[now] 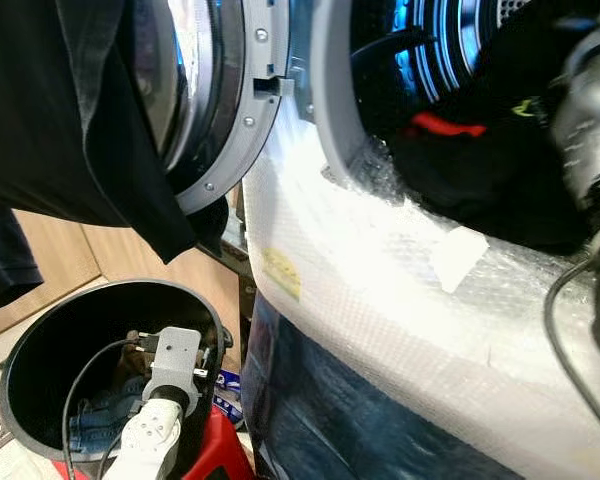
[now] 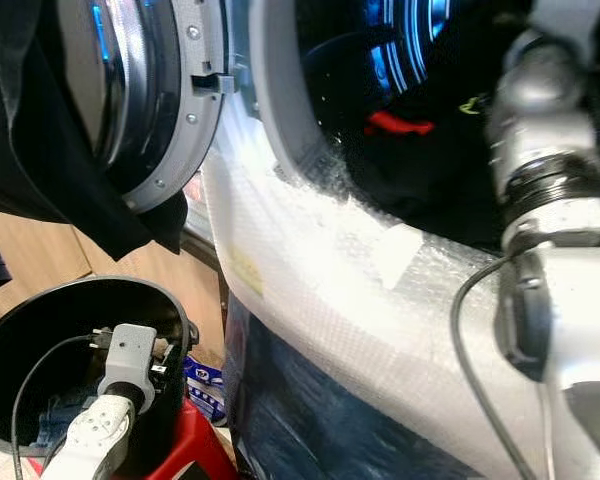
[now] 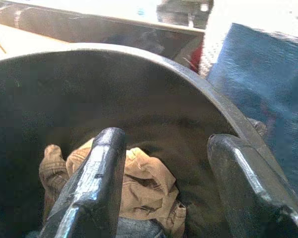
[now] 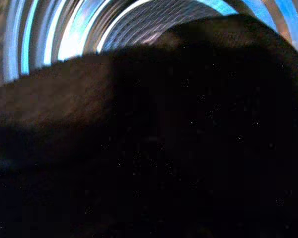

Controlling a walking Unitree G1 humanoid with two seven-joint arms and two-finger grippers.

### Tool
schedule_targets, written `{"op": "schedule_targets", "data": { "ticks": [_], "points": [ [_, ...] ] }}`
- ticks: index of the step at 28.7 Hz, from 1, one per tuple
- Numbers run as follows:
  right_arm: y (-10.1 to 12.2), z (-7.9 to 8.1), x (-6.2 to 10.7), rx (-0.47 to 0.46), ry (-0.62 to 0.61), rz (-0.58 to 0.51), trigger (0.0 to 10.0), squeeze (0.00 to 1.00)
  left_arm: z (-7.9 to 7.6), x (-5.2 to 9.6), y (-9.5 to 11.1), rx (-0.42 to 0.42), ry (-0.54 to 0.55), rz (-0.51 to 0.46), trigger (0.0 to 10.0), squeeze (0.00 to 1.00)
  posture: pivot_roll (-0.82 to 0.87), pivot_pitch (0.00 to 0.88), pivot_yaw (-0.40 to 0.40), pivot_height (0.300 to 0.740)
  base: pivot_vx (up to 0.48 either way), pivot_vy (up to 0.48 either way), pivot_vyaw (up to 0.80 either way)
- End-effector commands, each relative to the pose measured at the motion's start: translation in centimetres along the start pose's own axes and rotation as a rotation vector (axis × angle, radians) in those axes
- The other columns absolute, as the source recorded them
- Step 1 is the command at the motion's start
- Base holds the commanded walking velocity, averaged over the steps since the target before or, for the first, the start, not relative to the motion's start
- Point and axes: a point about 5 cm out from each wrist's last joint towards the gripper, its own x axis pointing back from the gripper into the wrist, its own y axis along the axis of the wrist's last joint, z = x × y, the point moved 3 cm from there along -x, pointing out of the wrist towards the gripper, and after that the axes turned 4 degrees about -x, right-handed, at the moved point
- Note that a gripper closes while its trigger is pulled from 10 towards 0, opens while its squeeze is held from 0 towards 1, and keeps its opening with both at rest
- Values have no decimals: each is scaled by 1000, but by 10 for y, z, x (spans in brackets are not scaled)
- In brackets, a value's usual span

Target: Clothes washing

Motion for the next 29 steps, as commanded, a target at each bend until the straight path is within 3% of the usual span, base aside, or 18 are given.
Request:
{"op": "schedule_targets", "data": {
  "ticks": [1,3,4,5,8,10,13,15,16,23,25,27,29],
  "points": [
    [-17,8,3,5,61,66,10000,0,-17,3,-6,16,-71,34,10000,0,130,22,-82,740,0,0,0],
    [-24,13,5,-1,88,87,10000,0,-18,3,-5,12,-78,34,10000,0,130,21,-78,740,0,0,0],
    [-25,15,5,29,101,81,10000,329,-18,2,-5,8,-82,32,10000,0,129,20,-75,740,0,0,0],
    [-27,18,6,44,133,84,10000,1000,-19,2,-4,8,-88,31,10000,0,127,23,-74,740,0,0,0],
    [-28,21,7,53,159,90,10000,1000,-20,2,-3,8,-98,31,10000,0,130,20,-79,740,0,0,0],
    [-16,16,4,153,131,27,10000,1000,-22,3,1,5,-112,27,10000,0,124,23,-72,740,0,0,0],
    [-5,9,1,104,101,0,10000,1000,-25,2,5,6,-126,18,10000,0,123,21,-71,740,0,0,0],
    [-1,4,-1,20,93,4,10000,1000,-27,2,9,4,-137,9,10000,0,124,21,-72,740,0,0,0],
    [0,2,-2,-73,108,26,10000,1000,-27,1,11,9,-141,7,10000,0,123,20,-71,740,0,0,0],
    [-3,5,-1,-172,169,59,10000,1000,-25,-1,15,10,-138,-6,10000,0,110,11,-69,740,0,0,0],
    [-3,7,-1,-178,191,59,10000,1000,-20,0,18,-3,-107,-20,10000,0,107,12,-68,740,0,0,0],
    [-3,9,0,-191,203,44,10000,1000,6,2,30,46,35,-87,10000,0,103,17,-63,740,0,0,0],
    [-2,9,0,-190,210,37,10000,1000,15,4,34,51,77,-111,10000,0,103,17,-63,740,0,0,0]
  ]
}}
